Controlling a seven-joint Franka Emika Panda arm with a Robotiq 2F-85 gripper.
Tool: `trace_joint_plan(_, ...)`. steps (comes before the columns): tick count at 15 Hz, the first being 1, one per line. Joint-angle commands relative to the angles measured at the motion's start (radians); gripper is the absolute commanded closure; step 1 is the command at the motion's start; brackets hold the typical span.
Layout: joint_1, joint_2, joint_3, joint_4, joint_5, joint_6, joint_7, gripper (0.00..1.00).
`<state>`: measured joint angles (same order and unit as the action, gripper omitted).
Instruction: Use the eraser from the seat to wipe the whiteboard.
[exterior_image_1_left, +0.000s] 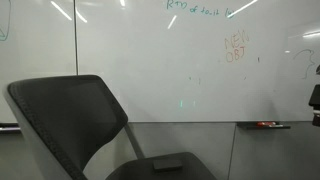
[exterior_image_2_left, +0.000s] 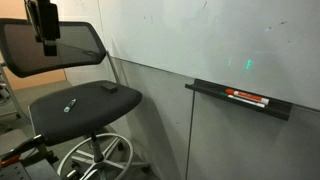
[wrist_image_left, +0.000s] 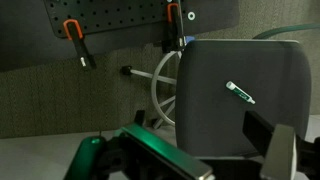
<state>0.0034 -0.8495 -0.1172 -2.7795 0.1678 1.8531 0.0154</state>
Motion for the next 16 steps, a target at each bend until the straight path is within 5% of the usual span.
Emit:
trace_joint_plan(1, -0.020, 0.002, 0.017, 0.003, 0.013, -0.004, -0.013, 0.00)
trace_joint_plan(16, 0.016, 0.050, 0.034, 0.021, -0.005, -0.007, -0.071, 0.00)
